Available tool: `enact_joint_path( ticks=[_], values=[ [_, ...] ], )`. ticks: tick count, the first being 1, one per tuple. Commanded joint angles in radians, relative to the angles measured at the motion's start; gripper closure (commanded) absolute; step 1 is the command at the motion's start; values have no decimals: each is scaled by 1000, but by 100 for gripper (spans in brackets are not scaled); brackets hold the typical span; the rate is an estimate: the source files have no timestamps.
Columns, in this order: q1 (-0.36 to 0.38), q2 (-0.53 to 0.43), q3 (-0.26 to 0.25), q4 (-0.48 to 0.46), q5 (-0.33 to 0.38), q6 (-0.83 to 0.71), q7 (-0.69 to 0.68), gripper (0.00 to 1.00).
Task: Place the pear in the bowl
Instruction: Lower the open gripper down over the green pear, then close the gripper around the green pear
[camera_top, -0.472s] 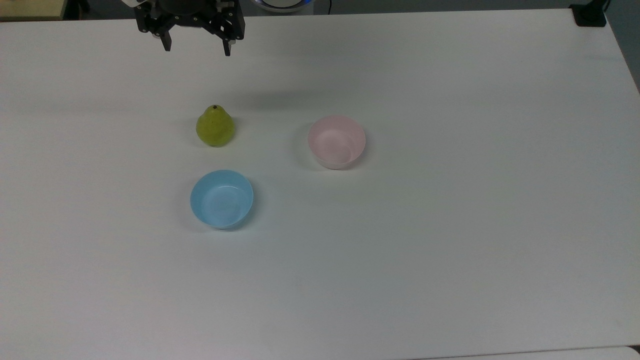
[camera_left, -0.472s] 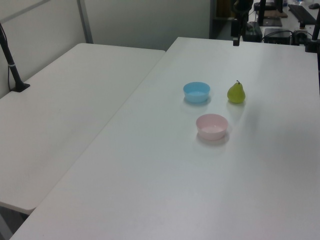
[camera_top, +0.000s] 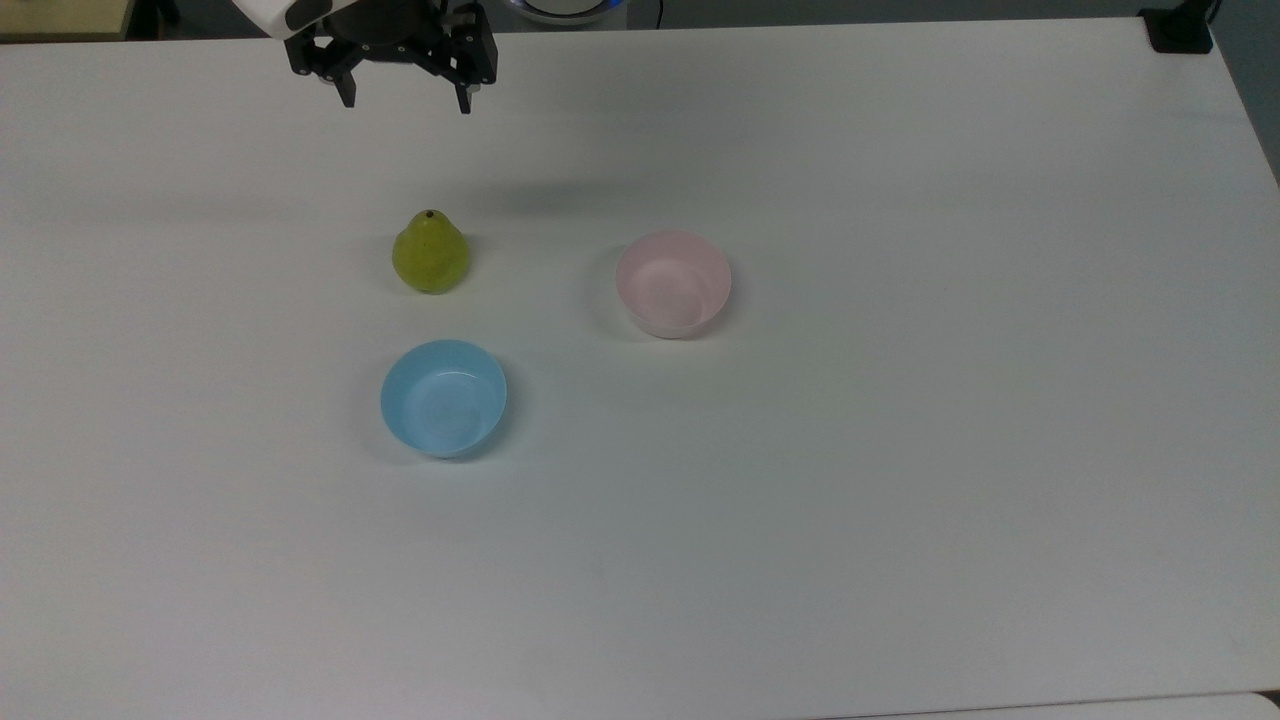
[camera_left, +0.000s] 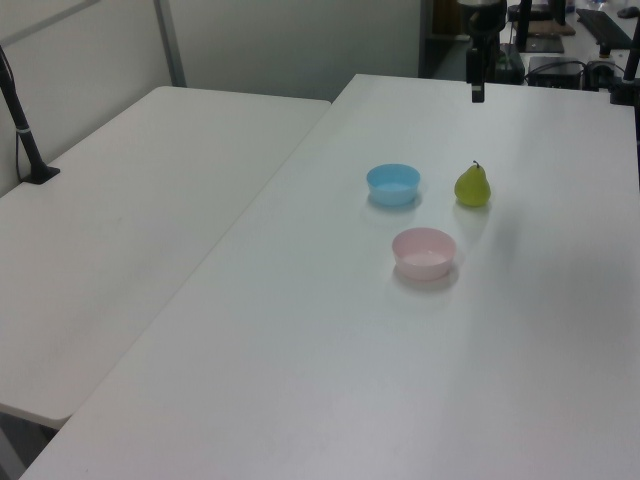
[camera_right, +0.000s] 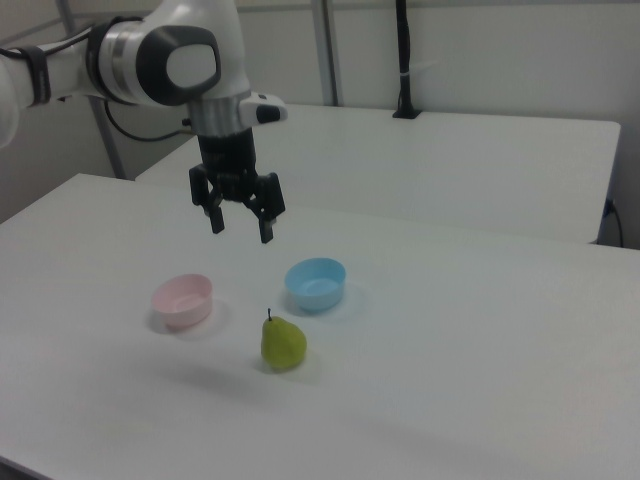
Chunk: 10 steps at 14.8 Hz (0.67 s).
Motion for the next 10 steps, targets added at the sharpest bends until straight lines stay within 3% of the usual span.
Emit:
enact_joint_path(
  ticks=[1,4,10],
  values=[
    [0,36,-13,-38,20,19,-43,0],
    [0,80,-15,-87,12,94,-74,0],
    [11,272,-15,-88,-44,197,-74,0]
  ],
)
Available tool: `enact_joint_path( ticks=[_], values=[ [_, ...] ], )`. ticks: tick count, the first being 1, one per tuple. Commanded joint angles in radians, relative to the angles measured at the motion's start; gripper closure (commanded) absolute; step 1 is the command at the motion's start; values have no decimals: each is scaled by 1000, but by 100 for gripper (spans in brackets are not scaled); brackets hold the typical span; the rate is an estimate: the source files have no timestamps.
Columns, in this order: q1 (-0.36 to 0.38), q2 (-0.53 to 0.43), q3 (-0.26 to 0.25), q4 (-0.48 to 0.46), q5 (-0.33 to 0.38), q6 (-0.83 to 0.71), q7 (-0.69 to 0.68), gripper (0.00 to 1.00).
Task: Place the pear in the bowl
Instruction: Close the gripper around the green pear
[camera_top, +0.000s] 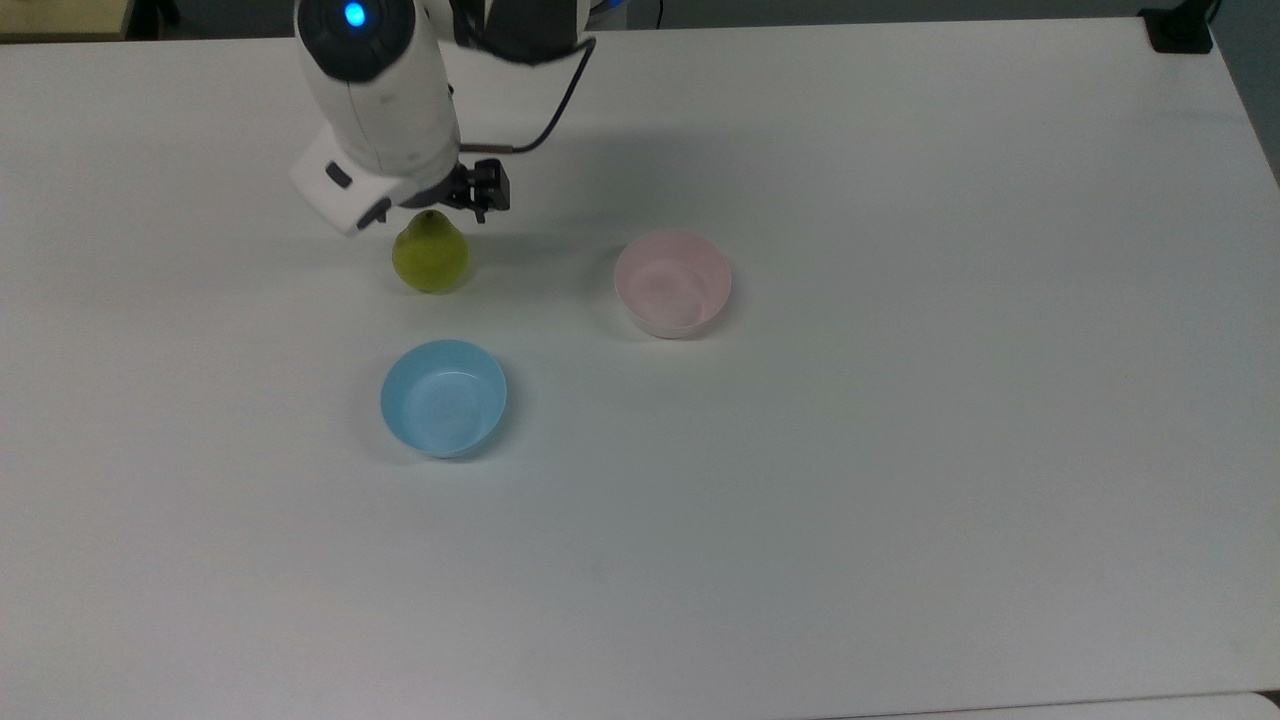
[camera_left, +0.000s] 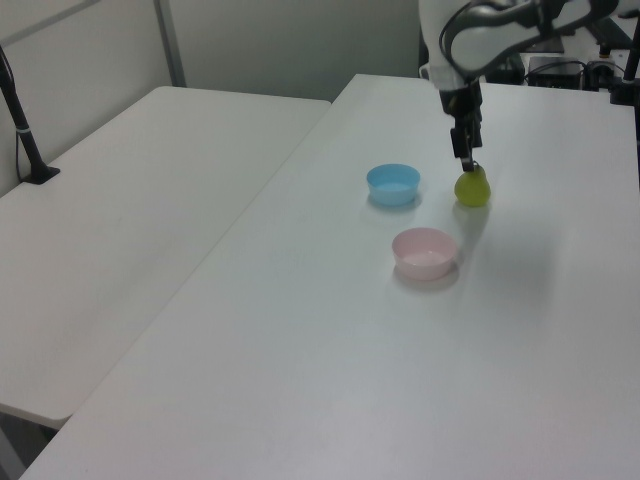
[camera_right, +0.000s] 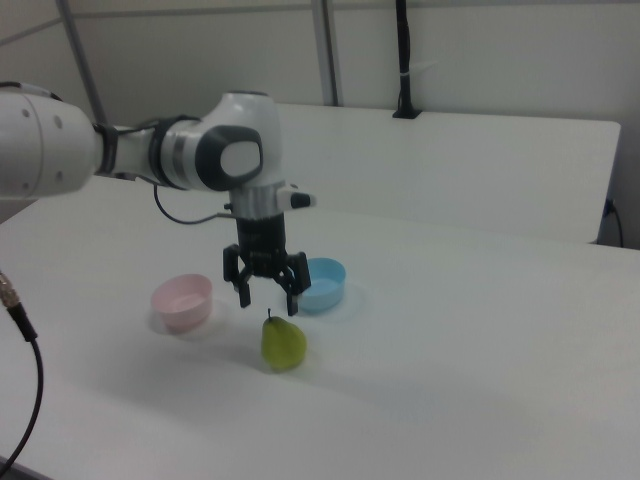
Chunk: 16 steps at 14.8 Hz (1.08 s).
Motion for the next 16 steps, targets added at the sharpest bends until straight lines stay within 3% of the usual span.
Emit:
enact_joint_path(
  ticks=[1,6,8,9,11,16],
  values=[
    [10,65,-9,-8,-38,63,-23,0],
    [10,104,-9,-20,-86,74,-23,4],
    [12,104,-9,-24,-86,74,-23,20],
    [12,102,-9,-24,-86,74,-22,33],
    [13,95,-9,-24,-86,73,-22,43],
    [9,-34,-9,-14,-73,44,-23,44]
  ],
)
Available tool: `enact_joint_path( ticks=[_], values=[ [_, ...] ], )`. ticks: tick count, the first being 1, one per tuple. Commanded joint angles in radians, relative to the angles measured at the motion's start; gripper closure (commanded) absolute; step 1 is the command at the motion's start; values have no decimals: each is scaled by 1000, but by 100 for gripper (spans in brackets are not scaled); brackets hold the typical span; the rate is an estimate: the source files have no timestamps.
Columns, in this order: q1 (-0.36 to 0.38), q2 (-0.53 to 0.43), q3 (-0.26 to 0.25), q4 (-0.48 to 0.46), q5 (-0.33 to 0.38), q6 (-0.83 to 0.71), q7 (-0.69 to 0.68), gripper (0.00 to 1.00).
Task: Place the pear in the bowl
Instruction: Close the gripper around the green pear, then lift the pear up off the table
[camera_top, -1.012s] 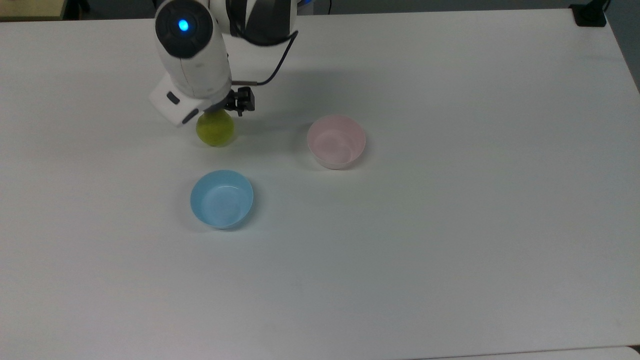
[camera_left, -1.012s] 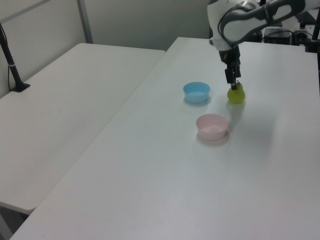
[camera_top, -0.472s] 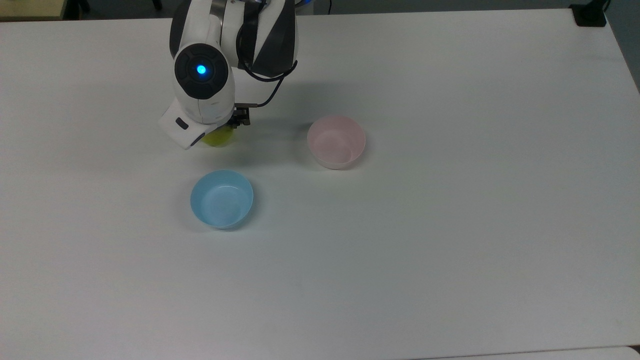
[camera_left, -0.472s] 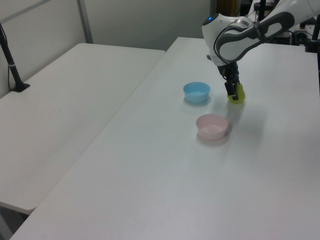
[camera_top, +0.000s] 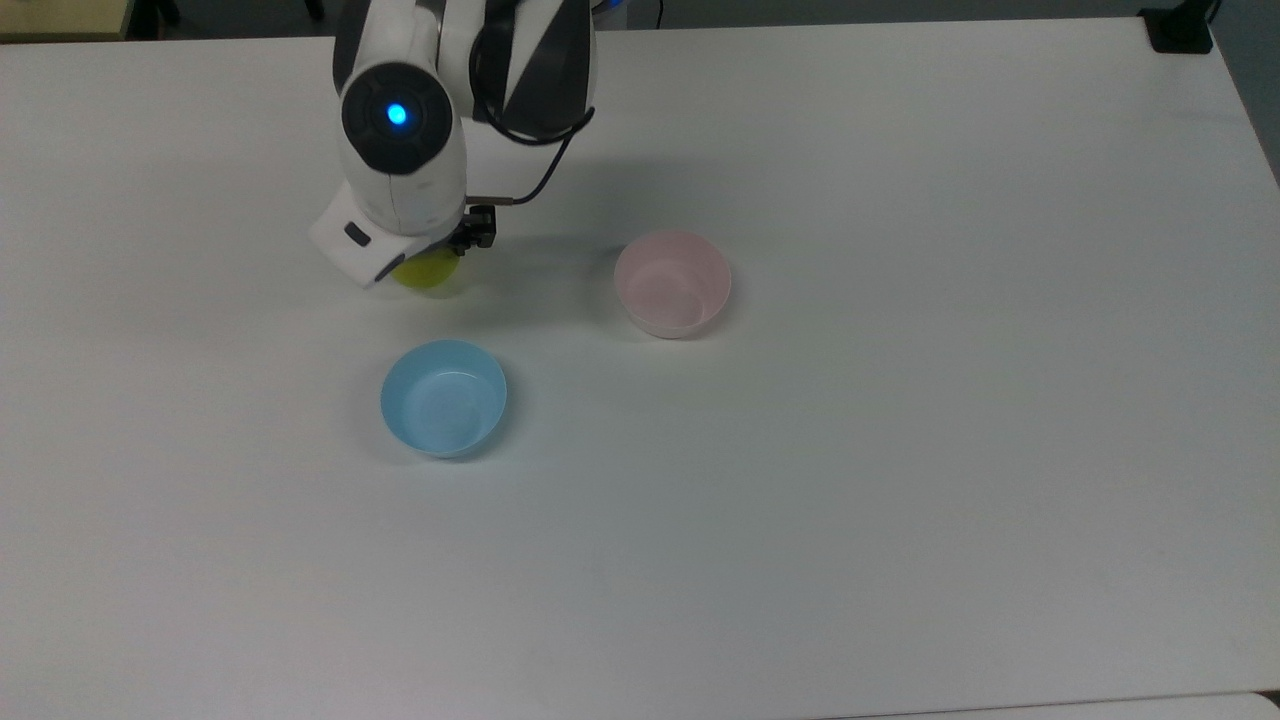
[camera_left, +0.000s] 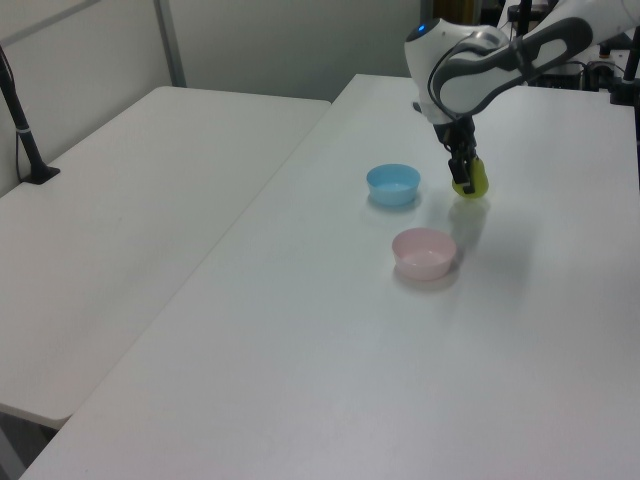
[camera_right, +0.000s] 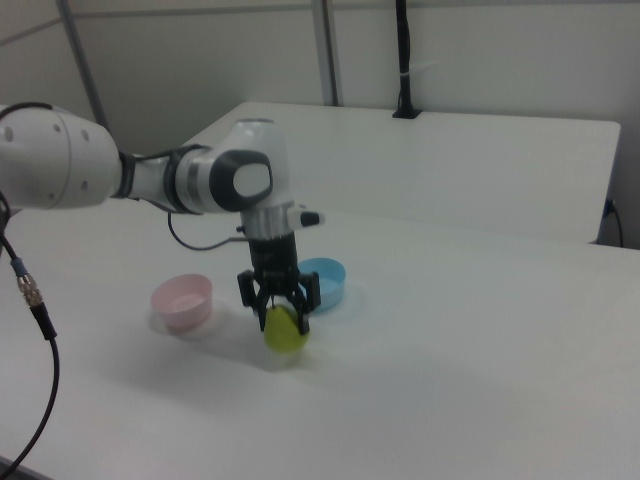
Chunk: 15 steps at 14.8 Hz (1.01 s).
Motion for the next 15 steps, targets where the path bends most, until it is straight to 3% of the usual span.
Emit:
enact_joint_path(
  ticks=[1,3,7,11,13,15],
  values=[
    [4,-153,-11,-15,7,-33,-24,44],
    [12,-210,-12,10,24,-61,-16,44],
    [17,-235,-12,90,76,-144,-10,44],
    [119,-224,-11,111,105,-131,54,43],
    [225,-201,-12,113,154,-128,57,43],
    [282,-167,-12,114,166,-122,74,42]
  ],
)
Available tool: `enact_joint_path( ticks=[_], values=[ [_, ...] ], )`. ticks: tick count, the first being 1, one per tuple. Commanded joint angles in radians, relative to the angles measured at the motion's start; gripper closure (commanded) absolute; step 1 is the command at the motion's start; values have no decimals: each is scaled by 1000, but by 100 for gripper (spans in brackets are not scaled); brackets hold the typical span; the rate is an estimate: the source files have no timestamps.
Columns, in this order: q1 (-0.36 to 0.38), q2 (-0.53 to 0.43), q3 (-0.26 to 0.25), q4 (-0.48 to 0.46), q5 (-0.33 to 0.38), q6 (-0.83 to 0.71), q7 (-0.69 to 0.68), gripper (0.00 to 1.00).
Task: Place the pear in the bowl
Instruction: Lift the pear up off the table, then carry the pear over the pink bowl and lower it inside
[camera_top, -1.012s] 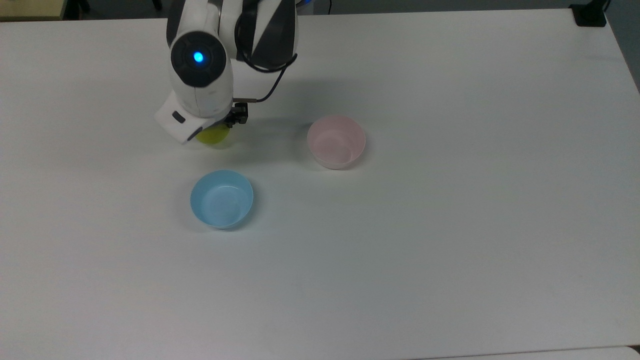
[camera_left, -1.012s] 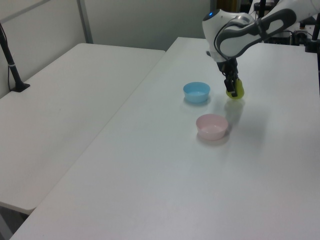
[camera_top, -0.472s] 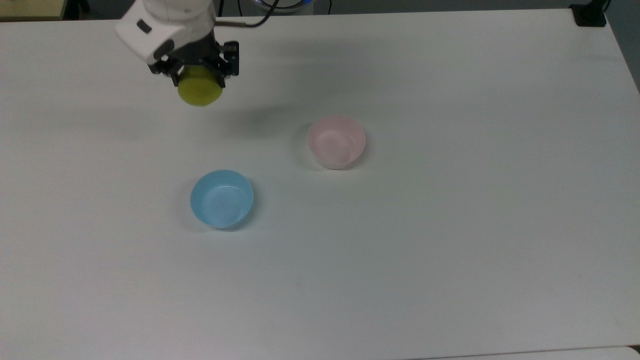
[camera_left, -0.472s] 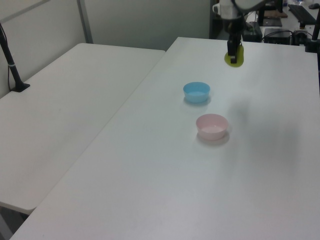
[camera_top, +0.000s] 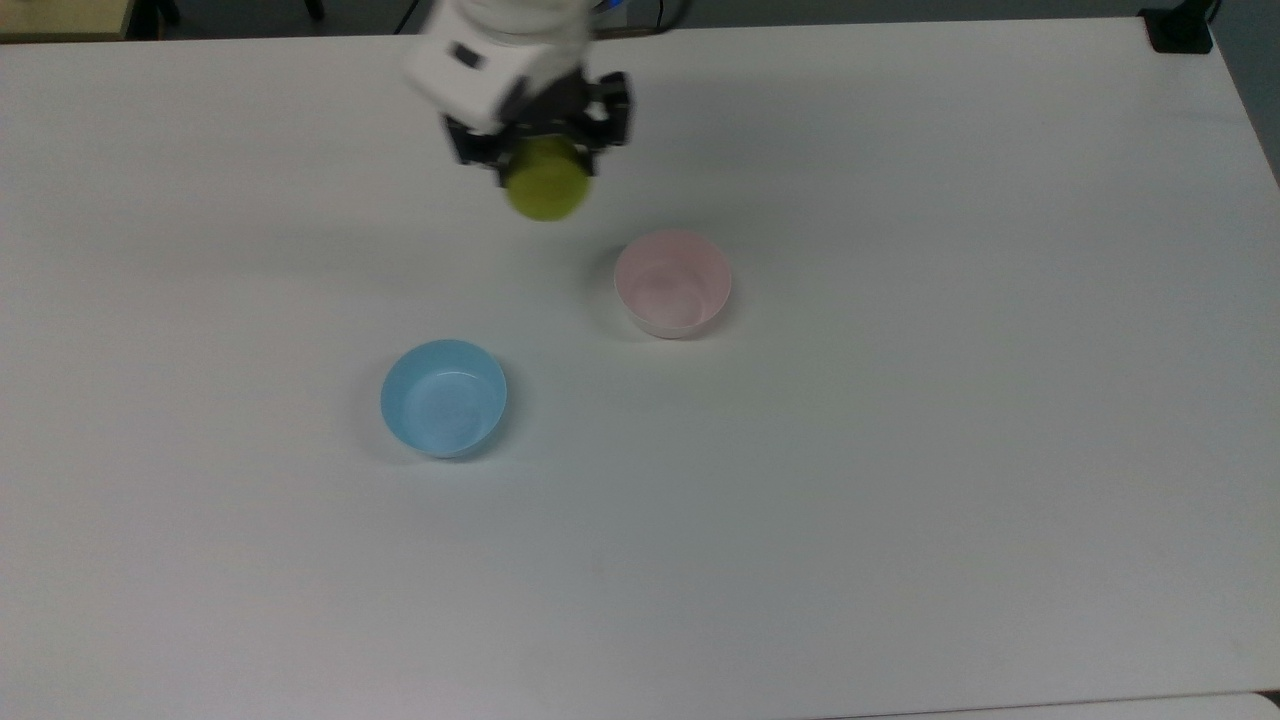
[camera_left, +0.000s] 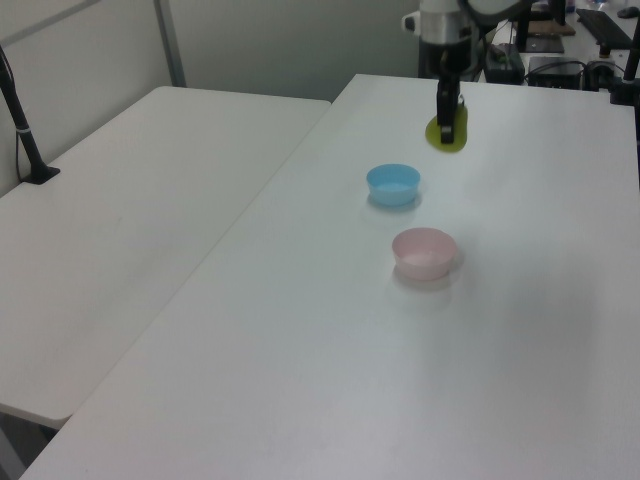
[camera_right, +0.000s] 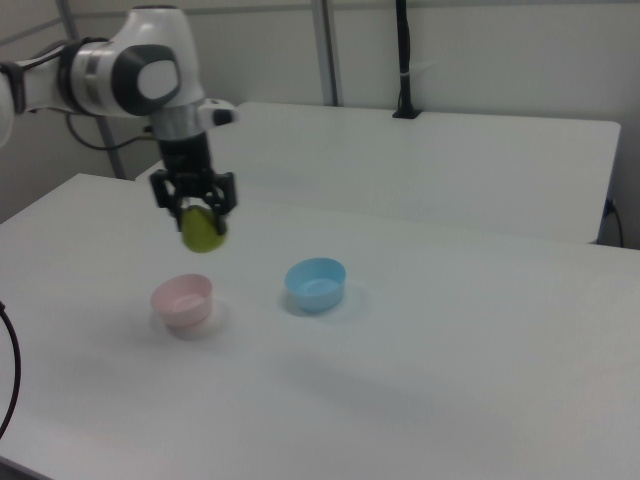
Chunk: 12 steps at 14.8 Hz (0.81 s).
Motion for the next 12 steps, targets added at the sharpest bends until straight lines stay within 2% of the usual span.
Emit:
enact_joint_path(
  ticks=[1,3,10,12],
  values=[
    [119,58,-17,18,37,24,50,41],
    [153,69,-14,18,46,79,84,41],
    [155,204,20,-5,28,148,89,39],
    [161,253,25,-9,5,154,96,19]
  ],
)
